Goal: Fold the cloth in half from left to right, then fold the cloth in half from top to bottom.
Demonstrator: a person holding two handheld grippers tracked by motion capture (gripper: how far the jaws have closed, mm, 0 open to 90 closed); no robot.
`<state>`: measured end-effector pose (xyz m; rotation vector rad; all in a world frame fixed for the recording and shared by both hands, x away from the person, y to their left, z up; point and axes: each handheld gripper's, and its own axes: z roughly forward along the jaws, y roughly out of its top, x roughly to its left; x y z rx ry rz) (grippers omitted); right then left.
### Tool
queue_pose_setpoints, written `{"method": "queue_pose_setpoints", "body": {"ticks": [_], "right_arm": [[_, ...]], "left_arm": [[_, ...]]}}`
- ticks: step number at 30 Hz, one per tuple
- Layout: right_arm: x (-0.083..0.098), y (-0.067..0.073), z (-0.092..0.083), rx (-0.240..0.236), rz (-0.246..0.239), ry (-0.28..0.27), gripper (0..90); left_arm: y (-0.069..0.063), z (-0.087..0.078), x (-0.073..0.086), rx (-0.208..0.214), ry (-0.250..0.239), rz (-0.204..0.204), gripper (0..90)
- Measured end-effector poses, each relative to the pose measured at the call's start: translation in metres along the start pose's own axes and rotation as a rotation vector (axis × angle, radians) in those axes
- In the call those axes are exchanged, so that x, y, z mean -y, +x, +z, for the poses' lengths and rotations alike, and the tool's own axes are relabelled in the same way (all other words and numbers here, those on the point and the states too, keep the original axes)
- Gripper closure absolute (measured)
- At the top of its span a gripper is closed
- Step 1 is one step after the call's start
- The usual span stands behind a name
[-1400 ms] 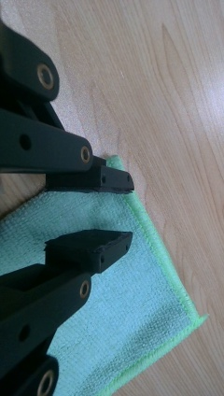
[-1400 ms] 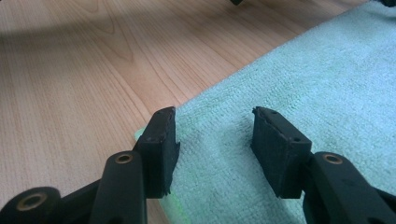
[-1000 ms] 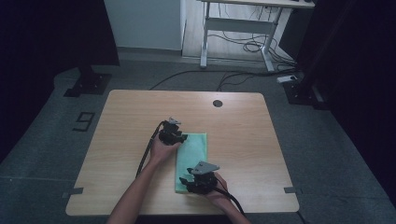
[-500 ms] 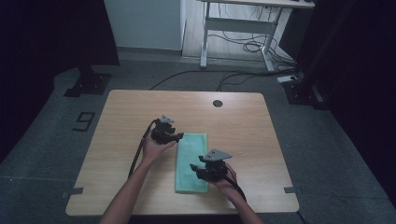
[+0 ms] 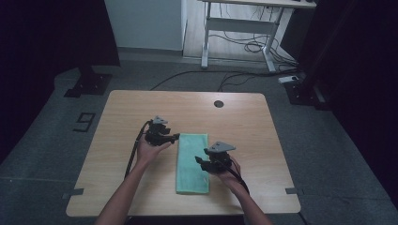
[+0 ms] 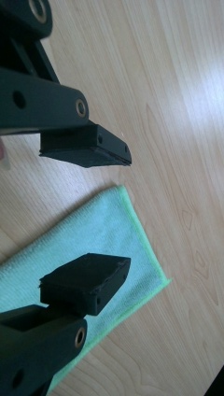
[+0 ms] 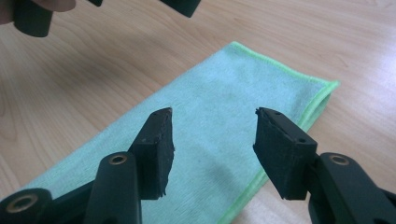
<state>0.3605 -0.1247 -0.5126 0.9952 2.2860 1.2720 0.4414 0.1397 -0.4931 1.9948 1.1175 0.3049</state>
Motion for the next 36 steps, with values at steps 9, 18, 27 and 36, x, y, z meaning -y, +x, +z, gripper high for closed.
{"method": "queue_pose_setpoints", "body": {"ticks": [9, 18, 27, 36], "right_arm": [[-0.007, -0.013, 0.006, 0.024, 0.007, 0.004, 46.2], [-0.004, -0.030, 0.015, 0.035, 0.040, 0.009, 46.0], [-0.002, -0.042, 0.018, 0.053, 0.068, 0.019, 44.3], [-0.014, -0.057, 0.015, 0.064, 0.084, 0.003, 43.0]], "left_arm": [[0.006, -0.005, 0.005, -0.014, -0.003, -0.007, 44.4], [0.009, 0.001, 0.005, -0.008, -0.009, -0.027, 44.4], [0.002, 0.006, 0.001, -0.037, -0.007, 0.003, 44.3], [0.000, 0.014, -0.006, -0.029, 0.004, 0.012, 44.3]]}}
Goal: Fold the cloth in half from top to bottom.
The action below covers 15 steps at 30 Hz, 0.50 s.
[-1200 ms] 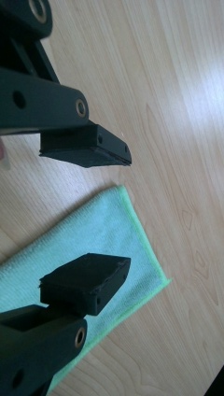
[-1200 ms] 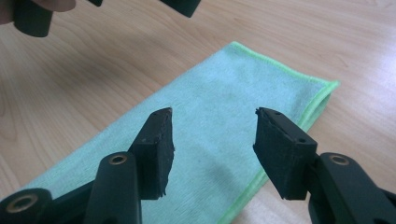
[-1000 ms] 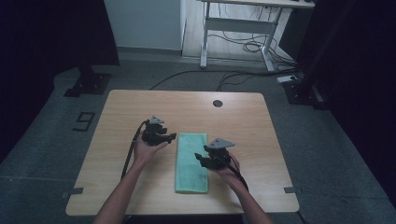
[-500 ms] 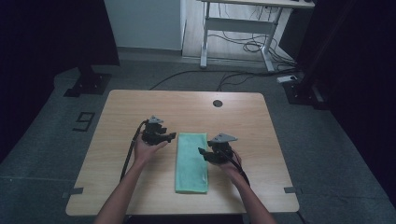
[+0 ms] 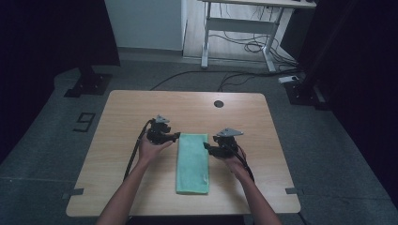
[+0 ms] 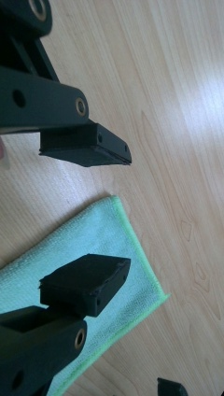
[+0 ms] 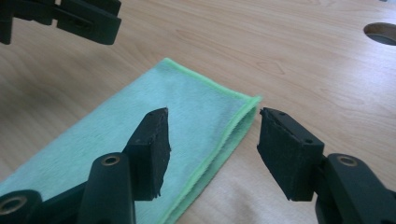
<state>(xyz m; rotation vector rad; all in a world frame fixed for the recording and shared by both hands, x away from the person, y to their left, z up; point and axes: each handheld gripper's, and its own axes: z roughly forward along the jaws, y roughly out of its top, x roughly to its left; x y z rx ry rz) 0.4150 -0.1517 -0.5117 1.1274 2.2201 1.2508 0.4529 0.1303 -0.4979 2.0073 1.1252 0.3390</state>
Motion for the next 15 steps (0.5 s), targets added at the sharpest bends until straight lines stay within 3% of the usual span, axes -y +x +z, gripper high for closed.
{"method": "queue_pose_setpoints", "body": {"ticks": [15], "right_arm": [[0.003, -0.014, 0.024, 0.002, 0.035, 0.021, 43.3]], "left_arm": [[0.002, 0.024, -0.002, 0.004, 0.032, -0.011, 46.1]]}}
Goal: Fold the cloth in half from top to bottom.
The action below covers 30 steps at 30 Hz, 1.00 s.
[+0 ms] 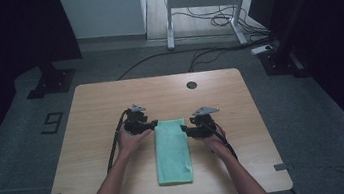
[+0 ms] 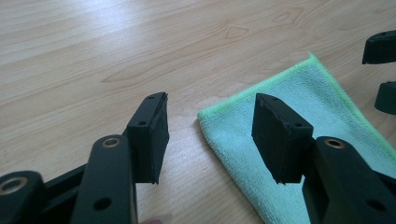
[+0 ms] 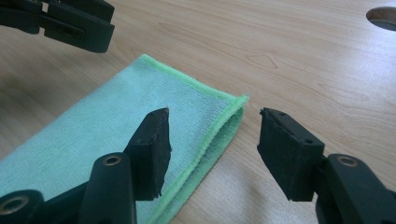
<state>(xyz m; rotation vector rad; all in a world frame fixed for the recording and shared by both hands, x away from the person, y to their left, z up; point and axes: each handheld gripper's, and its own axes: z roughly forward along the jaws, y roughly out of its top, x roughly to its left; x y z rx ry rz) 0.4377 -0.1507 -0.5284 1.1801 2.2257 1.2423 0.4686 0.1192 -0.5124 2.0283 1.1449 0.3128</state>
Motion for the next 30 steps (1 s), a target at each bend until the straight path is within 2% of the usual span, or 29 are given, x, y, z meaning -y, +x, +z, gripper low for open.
{"method": "queue_pose_setpoints", "body": {"ticks": [13, 18, 26, 30], "right_arm": [[-0.010, -0.007, 0.020, 0.014, 0.014, 0.018, 43.2], [-0.011, -0.009, 0.031, 0.018, 0.017, 0.032, 43.7], [-0.009, -0.013, 0.046, 0.055, 0.025, 0.070, 46.4], [-0.010, -0.012, 0.049, 0.052, 0.009, 0.081, 49.8]], "left_arm": [[-0.001, 0.025, 0.003, 0.000, 0.045, -0.014, 49.6], [0.000, 0.026, 0.004, 0.001, 0.051, -0.016, 50.1], [0.003, 0.029, 0.007, -0.007, 0.063, -0.026, 53.4], [0.002, 0.030, 0.009, -0.009, 0.061, -0.022, 55.0]]}}
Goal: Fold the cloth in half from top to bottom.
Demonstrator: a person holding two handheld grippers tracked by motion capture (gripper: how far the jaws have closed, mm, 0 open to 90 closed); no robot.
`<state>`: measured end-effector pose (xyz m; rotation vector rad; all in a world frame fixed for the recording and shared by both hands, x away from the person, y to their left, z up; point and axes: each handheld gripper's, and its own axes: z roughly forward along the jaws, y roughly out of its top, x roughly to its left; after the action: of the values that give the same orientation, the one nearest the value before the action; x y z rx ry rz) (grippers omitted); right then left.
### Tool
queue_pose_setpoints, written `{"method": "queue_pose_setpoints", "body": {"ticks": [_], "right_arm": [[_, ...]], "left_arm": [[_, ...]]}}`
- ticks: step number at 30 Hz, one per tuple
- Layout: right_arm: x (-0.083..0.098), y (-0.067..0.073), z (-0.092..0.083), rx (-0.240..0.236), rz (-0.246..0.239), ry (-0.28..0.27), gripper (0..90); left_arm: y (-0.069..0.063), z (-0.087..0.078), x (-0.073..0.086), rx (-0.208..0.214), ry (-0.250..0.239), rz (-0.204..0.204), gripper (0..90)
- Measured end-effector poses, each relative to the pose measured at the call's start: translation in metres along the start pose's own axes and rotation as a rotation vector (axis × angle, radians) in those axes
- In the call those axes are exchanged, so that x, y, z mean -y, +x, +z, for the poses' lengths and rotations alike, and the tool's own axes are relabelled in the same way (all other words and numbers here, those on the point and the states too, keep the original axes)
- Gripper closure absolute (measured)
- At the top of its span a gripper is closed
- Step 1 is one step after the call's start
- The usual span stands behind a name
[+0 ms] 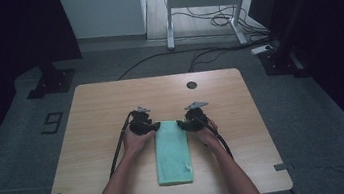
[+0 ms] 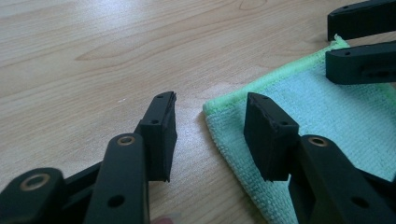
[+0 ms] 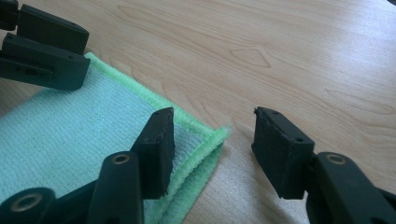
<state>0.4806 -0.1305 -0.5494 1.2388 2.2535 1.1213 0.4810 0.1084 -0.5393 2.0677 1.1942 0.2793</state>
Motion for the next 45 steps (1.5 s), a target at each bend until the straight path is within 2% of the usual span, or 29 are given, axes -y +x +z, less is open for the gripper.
{"method": "queue_pose_setpoints", "body": {"ticks": [6, 10, 19, 25, 30, 36, 45], "right_arm": [[0.001, 0.001, 0.001, -0.009, -0.001, 0.001, 54.7], [0.002, 0.002, 0.001, -0.024, -0.010, -0.006, 62.2], [0.004, 0.003, -0.001, -0.054, 0.004, -0.004, 75.9], [0.004, 0.002, -0.002, -0.061, 0.006, -0.001, 79.7], [0.003, 0.003, -0.005, -0.055, -0.011, 0.000, 83.6], [0.002, 0.003, -0.010, -0.065, -0.019, -0.007, 85.0], [-0.002, 0.002, -0.021, -0.079, -0.027, -0.051, 85.3]], "left_arm": [[-0.002, 0.001, 0.000, 0.005, 0.000, 0.005, 57.2], [-0.003, 0.001, 0.000, 0.011, 0.002, 0.007, 58.7], [-0.009, 0.002, 0.002, 0.024, -0.001, 0.015, 72.1], [-0.008, 0.001, 0.003, 0.044, 0.005, 0.001, 79.4], [-0.008, 0.000, 0.003, 0.052, -0.002, 0.006, 84.2], [-0.009, -0.004, 0.002, 0.058, -0.009, 0.024, 85.9], [-0.011, -0.015, -0.002, 0.069, -0.045, 0.033, 86.4]]}}
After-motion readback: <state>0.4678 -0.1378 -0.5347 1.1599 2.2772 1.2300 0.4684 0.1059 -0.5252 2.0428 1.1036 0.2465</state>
